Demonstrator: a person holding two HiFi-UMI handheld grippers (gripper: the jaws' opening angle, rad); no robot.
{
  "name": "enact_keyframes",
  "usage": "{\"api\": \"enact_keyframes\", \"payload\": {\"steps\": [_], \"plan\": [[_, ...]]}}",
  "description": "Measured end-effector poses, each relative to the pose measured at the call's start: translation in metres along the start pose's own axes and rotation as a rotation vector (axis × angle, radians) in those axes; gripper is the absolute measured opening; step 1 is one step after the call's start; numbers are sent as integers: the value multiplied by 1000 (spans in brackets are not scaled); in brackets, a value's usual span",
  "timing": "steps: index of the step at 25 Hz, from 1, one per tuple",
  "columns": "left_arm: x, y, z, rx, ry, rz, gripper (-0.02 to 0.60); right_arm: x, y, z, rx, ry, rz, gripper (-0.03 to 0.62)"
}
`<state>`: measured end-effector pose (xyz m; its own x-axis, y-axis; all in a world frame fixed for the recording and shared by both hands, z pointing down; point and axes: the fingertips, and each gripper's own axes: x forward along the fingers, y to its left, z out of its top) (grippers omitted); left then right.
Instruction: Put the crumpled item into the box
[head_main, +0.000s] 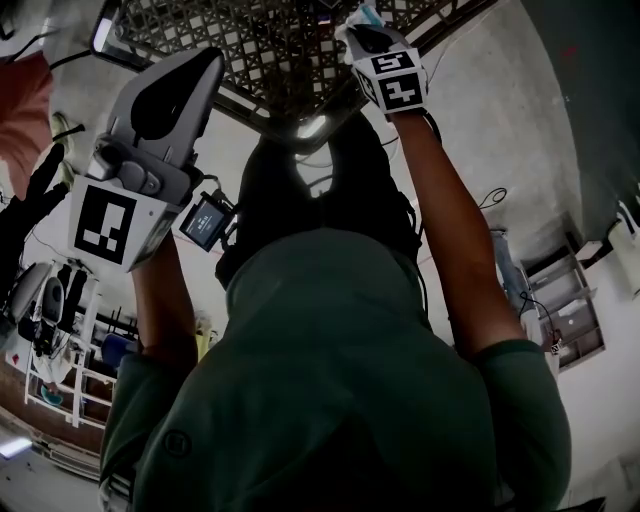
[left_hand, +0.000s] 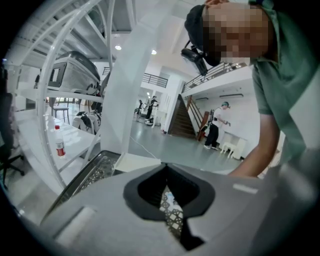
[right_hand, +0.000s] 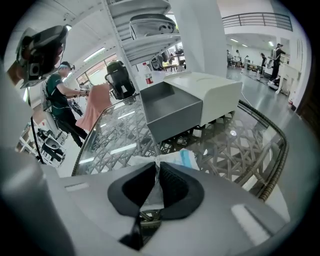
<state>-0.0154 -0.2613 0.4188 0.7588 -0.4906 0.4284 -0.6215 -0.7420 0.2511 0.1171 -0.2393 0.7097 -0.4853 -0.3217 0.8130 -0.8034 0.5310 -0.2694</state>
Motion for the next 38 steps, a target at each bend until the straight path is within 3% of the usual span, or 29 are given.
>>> {"api": "enact_keyframes", "payload": {"steps": [13,32,38], "plan": [[-14,3,-1,9,-37,17,3,-27,4,0,7,-26,-35,21],[-51,6,36,41,-111,51,3,-79,20,78,-58,-141,-75,21],[-64,19,36,35,-127,80,3,-68,20,109,-94,-163,-76,21]]}}
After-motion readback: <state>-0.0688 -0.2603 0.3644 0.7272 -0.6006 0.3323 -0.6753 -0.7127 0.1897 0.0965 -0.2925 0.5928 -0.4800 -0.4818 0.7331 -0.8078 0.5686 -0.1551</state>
